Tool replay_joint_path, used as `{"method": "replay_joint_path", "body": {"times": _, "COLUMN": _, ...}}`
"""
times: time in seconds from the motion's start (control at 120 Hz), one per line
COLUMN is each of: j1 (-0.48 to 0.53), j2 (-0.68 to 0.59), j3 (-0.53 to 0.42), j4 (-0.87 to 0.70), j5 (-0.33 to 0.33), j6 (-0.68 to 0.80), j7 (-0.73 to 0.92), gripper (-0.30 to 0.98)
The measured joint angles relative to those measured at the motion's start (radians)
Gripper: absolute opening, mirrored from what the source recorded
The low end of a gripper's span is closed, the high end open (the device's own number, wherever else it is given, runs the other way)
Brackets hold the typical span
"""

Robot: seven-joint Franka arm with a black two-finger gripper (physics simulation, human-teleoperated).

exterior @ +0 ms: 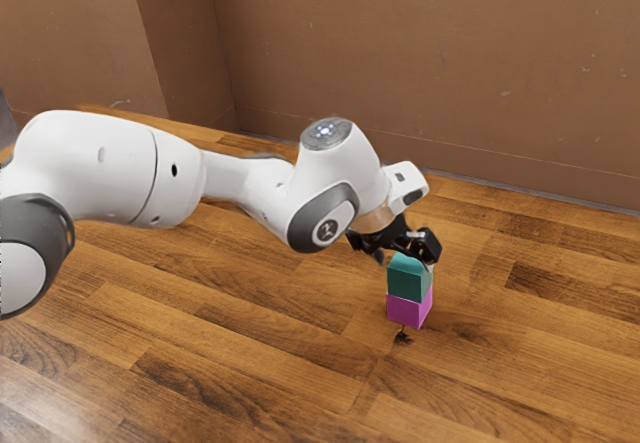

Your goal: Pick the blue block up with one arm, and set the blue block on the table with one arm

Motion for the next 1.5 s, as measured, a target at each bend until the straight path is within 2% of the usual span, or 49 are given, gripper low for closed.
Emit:
{"method": "replay_joint_path", "body": {"times": 1.0, "j1": 0.0, "j2": 0.077, "j3": 0.001, "j4": 0.056, "j5": 0.006, "j6": 0.001, "j7": 0.041, "gripper": 0.68}}
{"method": "replay_joint_path", "body": {"times": 1.267, "j1": 0.0, "j2": 0.069, "j3": 0.012, "j4": 0.056, "j5": 0.014, "j6": 0.001, "j7": 0.043, "gripper": 0.39}}
{"method": "replay_joint_path", "body": {"times": 1.425, "j1": -0.021, "j2": -0.005, "j3": 0.071, "j4": 0.029, "j5": 0.02, "j6": -0.003, "j7": 0.037, "gripper": 0.35}}
{"method": "replay_joint_path", "body": {"times": 1.5, "j1": 0.018, "j2": -0.024, "j3": 0.092, "j4": 0.02, "j5": 0.021, "j6": -0.023, "j7": 0.034, "gripper": 0.36}}
